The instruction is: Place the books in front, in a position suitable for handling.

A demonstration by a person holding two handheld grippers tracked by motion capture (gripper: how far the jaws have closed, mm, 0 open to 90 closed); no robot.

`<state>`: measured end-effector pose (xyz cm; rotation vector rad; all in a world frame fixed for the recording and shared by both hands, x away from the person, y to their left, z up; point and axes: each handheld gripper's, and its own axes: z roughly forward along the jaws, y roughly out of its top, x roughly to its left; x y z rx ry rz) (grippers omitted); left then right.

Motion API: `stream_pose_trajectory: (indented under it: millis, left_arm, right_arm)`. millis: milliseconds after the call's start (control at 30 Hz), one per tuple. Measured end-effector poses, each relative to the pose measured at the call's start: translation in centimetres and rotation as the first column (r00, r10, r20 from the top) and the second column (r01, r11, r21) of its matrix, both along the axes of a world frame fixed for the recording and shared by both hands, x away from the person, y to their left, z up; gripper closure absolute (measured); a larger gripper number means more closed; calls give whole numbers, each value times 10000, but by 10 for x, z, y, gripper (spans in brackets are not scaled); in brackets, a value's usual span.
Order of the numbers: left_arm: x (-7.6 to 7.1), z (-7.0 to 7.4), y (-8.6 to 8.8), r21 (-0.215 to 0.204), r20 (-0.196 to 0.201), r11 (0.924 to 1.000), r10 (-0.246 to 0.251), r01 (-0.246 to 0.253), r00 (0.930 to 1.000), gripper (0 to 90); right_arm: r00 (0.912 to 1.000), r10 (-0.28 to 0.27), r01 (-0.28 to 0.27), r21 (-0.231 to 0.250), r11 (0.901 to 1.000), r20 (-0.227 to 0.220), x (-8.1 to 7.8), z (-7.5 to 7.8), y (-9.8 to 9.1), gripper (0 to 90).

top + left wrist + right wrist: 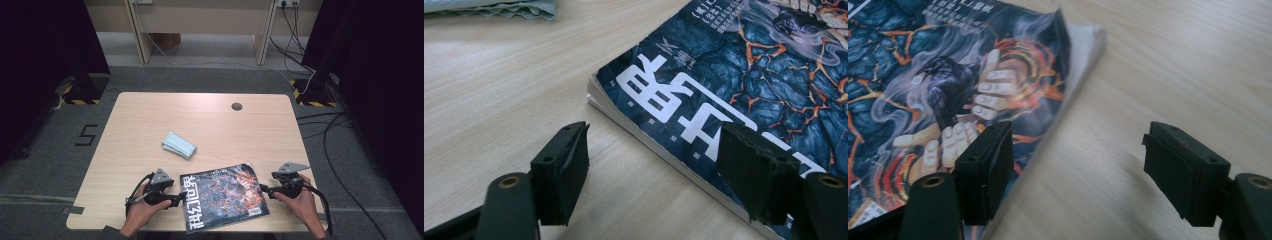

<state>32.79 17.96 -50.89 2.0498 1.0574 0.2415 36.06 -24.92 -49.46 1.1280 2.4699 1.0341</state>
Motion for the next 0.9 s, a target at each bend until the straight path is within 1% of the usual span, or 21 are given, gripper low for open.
stream_pose_trajectory:
  millis: [33,67,100,133,167,200,267,333,400,433,467,500,533,633,700,900]
  left_arm:
    - [0,0,-1,62,-5,10000,-49,49,10000,292]
    - [0,0,-1,73,-2,9999,-99,99,10000,305]
    - [-1,0,-2,56,3,9999,-131,131,9999,305]
    - [-1,0,-3,40,-7,9998,-199,199,9998,311]
    - [-1,-1,-5,32,-39,9996,-264,264,9996,316]
    - [-1,-1,-5,32,-39,9996,-264,264,9996,318]
    - [-1,-2,-8,78,-96,9993,-366,367,9993,320]
    - [-1,-2,-10,146,-123,9987,-484,486,9988,320]
    - [-1,-2,-11,165,-113,9985,-519,521,9986,320]
    - [-1,-2,-11,162,-125,9985,-526,528,9985,320]
    - [-1,-2,-11,150,-133,9984,-541,543,9984,321]
    - [-1,-2,-11,148,-133,9983,-554,556,9984,322]
    - [-1,-3,-11,145,-130,9983,-555,556,9984,322]
    - [-1,-3,-12,160,-120,9982,-576,578,9983,323]
    - [-1,-3,-12,168,-106,9980,-616,617,9980,324]
    - [-1,-3,-13,168,-64,9977,-654,655,9978,326]
  right_arm:
    - [10000,0,0,0,10000,0,0,0,0,290]
    - [9999,89,-90,-160,9998,-102,-2,0,5,291]
    - [9999,89,-90,-160,9998,-102,-2,0,5,291]
    - [9997,100,-101,-43,9999,-223,-3,0,7,298]
    - [9992,155,-160,-125,9998,-355,-3,-1,8,300]
    - [9992,155,-160,-125,9998,-355,-3,-1,8,300]
    - [9986,209,-223,-299,9993,-486,-4,-3,11,300]
    - [9982,243,-260,-287,9993,-554,-4,-3,13,300]
    - [9973,409,-430,-345,9985,-609,-5,-3,19,300]
    - [9966,363,-383,-266,9989,-741,-7,-4,23,299]
    - [9953,433,-451,-186,9988,-868,-8,-4,25,295]
    - [9946,522,-535,-115,9985,-901,-8,-5,28,287]
    - [9934,682,-701,-173,9974,-922,-9,-5,33,285]
    - [9938,649,-664,-143,9977,-906,-10,-5,36,279]
    - [9937,720,-738,-182,9971,-862,-10,-5,37,273]
    - [9927,707,-733,-231,9970,-973,-10,-5,41,231]
